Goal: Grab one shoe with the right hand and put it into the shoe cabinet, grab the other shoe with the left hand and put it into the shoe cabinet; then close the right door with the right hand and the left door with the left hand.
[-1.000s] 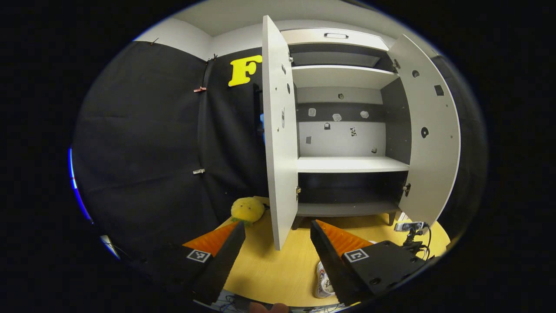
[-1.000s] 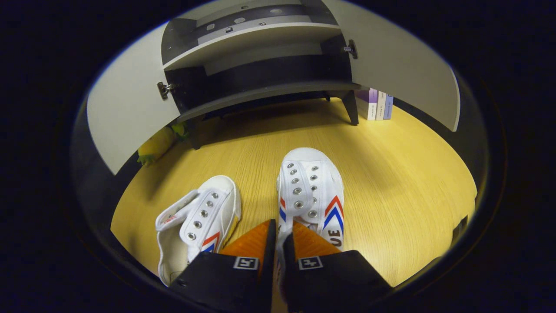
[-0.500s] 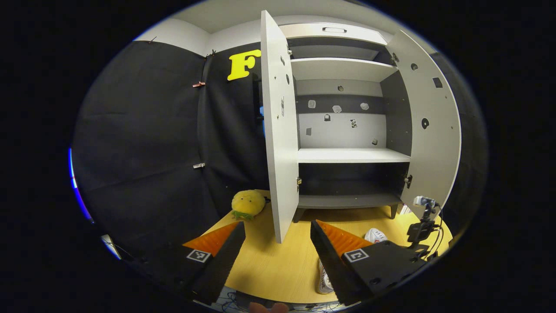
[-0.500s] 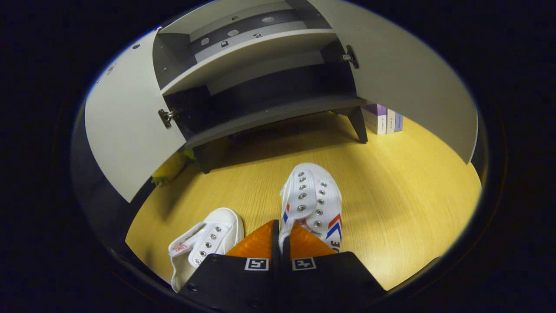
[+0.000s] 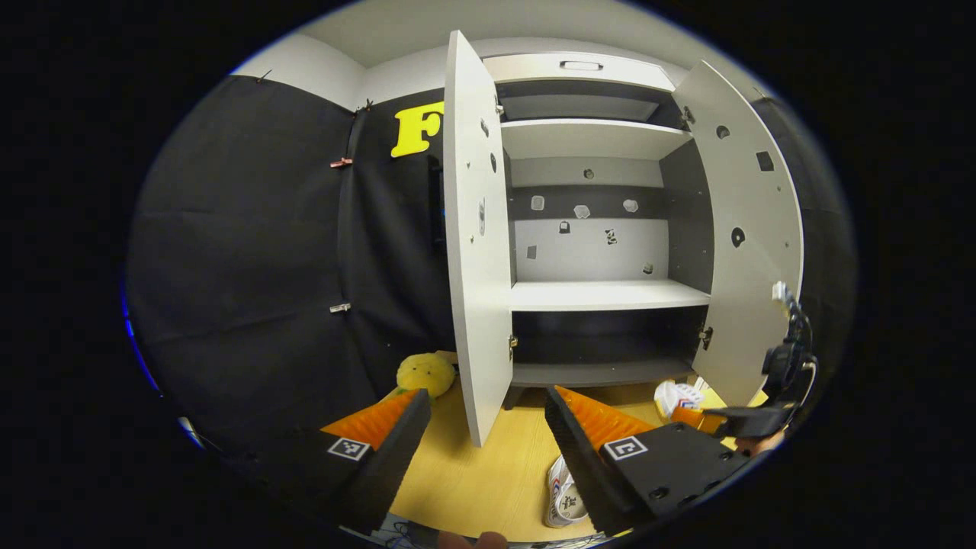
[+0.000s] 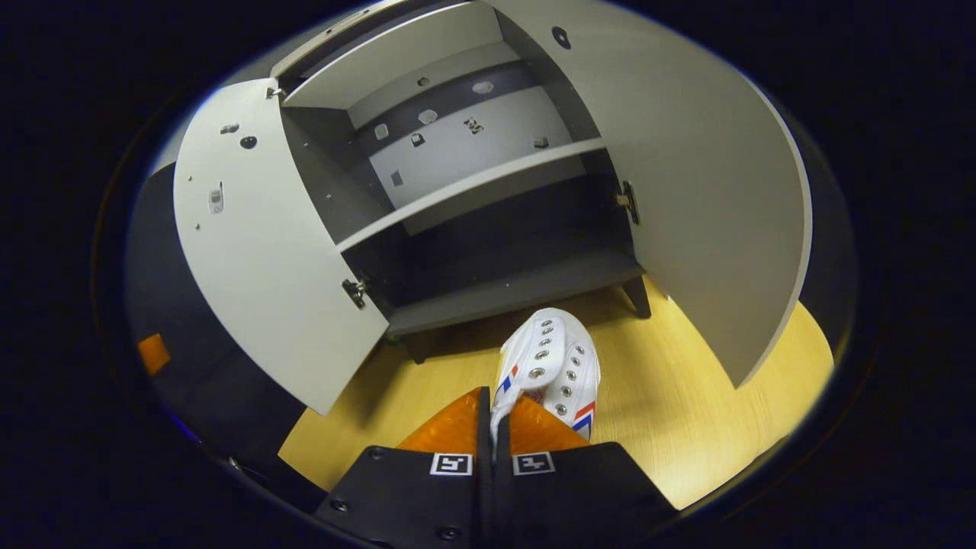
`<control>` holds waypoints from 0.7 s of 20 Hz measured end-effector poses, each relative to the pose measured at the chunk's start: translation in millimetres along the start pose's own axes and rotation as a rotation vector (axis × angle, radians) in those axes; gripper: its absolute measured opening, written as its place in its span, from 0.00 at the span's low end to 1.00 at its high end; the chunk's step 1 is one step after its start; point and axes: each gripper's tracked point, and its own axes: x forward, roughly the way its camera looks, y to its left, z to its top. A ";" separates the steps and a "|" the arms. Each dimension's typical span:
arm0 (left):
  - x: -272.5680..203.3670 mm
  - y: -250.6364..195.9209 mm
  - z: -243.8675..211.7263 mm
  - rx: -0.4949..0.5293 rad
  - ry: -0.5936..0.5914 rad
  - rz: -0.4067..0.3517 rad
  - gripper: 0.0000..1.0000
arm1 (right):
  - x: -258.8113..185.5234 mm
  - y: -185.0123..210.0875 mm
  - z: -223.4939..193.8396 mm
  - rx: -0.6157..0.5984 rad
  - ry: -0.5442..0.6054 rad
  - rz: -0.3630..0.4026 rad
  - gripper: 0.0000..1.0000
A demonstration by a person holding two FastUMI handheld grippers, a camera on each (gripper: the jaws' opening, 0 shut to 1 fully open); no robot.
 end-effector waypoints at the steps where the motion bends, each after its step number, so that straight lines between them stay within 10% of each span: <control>1: 0.5 -1.4 2.5 -0.001 -0.005 -0.007 0.95 | -4.8 11.8 18.0 -0.005 -0.023 0.011 0.04; 14: 17.4 -19.2 28.7 -0.066 -0.055 -0.123 0.95 | 57.1 76.4 234.4 -0.124 -0.295 -0.032 0.05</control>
